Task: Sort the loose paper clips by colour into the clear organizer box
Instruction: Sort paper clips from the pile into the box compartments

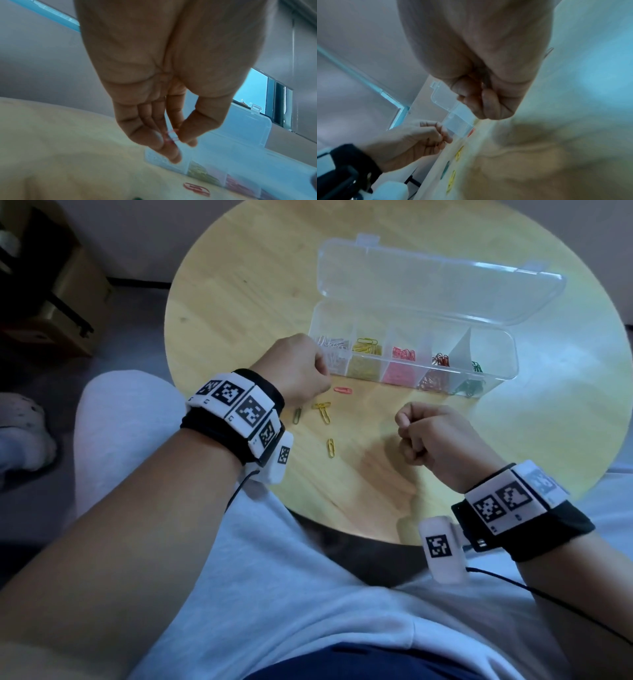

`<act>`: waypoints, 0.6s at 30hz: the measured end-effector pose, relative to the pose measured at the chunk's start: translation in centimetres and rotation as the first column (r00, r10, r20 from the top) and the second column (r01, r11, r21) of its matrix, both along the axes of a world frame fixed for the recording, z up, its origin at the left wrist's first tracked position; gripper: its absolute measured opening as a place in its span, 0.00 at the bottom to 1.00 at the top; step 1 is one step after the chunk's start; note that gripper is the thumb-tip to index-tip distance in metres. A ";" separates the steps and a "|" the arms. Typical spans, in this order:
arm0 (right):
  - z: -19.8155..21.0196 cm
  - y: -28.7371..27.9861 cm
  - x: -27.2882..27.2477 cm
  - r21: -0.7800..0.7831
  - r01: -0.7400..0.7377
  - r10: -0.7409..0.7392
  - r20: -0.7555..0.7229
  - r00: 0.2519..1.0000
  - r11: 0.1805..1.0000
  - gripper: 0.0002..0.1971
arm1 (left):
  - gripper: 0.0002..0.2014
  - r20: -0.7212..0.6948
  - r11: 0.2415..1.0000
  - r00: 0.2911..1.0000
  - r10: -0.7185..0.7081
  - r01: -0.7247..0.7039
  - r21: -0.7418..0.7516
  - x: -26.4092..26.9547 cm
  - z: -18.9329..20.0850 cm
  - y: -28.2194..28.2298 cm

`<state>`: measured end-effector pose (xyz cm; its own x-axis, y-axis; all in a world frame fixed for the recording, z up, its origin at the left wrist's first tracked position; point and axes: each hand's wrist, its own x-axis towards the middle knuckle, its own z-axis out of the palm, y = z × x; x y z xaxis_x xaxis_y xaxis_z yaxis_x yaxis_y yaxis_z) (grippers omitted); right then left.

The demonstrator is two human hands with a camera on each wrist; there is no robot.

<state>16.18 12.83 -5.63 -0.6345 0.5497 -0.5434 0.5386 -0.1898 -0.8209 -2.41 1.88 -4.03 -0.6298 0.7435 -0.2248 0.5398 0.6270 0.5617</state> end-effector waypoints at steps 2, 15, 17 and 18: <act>0.1 0.0 -0.8 -0.026 -0.033 0.031 -0.044 0.999 0.999 0.19 | 0.09 0.011 1.000 1.000 -0.004 0.004 0.001 0.0 -0.1 0.2; -1.0 -0.3 -8.0 0.692 -0.547 0.304 0.455 0.837 0.471 0.11 | 0.13 0.119 0.998 0.991 -0.062 0.065 -0.021 -0.3 -0.6 0.5; -1.1 -0.1 -8.3 0.728 -0.559 0.287 0.480 0.829 0.396 0.10 | 0.13 0.148 0.998 0.987 -0.062 0.064 -0.010 -0.2 -0.5 0.6; -1.0 -0.1 -8.4 0.730 -0.562 0.277 0.489 0.827 0.390 0.10 | 0.14 0.161 0.998 0.985 -0.062 0.064 -0.012 -0.2 -0.5 0.6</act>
